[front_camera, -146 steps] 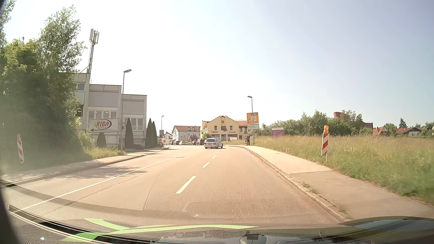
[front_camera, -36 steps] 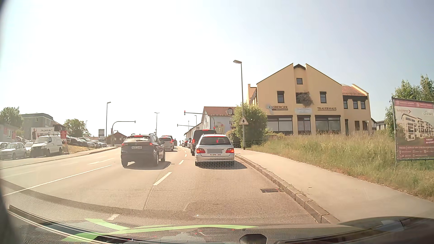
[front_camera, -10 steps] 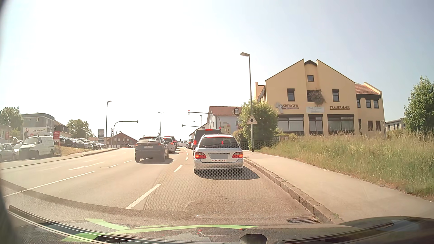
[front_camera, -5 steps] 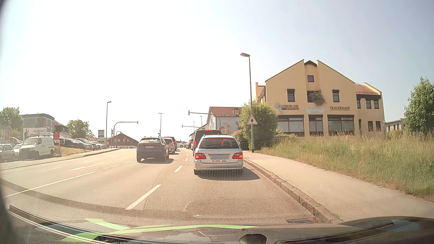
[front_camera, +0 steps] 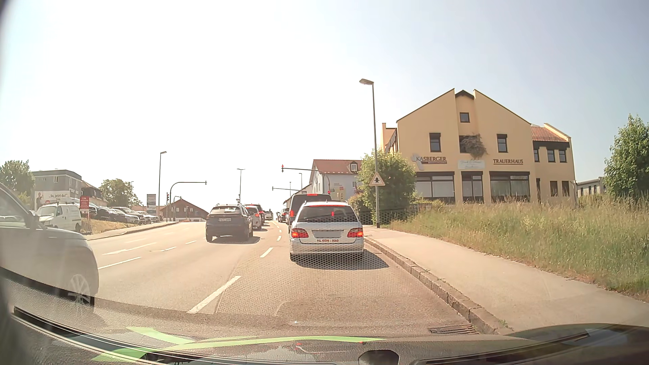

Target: Follow the waypoints while adhering to traffic rules and regulations

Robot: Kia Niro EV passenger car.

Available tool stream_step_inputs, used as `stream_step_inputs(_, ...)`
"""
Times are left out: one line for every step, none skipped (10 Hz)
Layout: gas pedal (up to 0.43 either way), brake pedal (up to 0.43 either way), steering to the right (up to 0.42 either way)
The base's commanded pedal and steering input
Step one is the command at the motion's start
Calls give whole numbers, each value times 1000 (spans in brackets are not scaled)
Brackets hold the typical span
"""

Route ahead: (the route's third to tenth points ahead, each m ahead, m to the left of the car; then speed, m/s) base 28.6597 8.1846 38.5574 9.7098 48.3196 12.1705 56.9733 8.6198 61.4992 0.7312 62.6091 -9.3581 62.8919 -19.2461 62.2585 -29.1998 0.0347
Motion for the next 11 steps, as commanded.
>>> stream_step_inputs(0,232,-35)
stream_step_inputs(0,232,-35)
stream_step_inputs(0,238,-35)
stream_step_inputs(0,238,-35)
stream_step_inputs(0,244,-35)
stream_step_inputs(0,244,-35)
stream_step_inputs(0,244,-35)
stream_step_inputs(0,250,-35)
stream_step_inputs(0,250,-35)
stream_step_inputs(0,250,-35)
stream_step_inputs(0,250,-35)
